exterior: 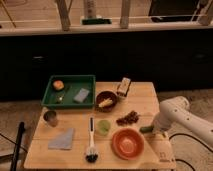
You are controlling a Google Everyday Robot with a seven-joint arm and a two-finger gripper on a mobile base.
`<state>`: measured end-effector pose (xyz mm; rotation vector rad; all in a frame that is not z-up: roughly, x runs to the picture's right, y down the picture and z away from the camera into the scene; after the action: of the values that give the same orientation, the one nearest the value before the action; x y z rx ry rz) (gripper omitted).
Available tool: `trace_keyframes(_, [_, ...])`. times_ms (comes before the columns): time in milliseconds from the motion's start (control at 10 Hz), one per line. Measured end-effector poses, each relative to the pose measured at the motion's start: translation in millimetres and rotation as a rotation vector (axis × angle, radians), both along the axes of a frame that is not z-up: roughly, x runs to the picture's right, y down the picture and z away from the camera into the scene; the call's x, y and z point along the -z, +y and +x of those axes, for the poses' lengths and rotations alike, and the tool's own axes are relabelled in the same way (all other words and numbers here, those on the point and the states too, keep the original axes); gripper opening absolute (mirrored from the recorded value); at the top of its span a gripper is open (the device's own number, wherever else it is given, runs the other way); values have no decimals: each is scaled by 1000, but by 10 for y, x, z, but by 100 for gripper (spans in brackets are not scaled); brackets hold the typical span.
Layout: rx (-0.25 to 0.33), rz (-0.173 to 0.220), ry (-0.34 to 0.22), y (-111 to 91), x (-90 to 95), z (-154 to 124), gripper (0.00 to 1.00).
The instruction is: Place pepper in plastic cup
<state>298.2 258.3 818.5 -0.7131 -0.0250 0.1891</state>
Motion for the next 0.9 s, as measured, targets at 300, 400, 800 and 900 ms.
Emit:
trace_keyframes(300, [2, -3, -1, 0, 13, 7, 0])
trace_keyframes(400, [6, 7, -5, -78, 58, 32, 0])
trace_keyframes(800, [9, 54, -31, -383, 289, 111, 0])
trace_keyframes(900, [13, 65, -41, -430, 317, 114, 0])
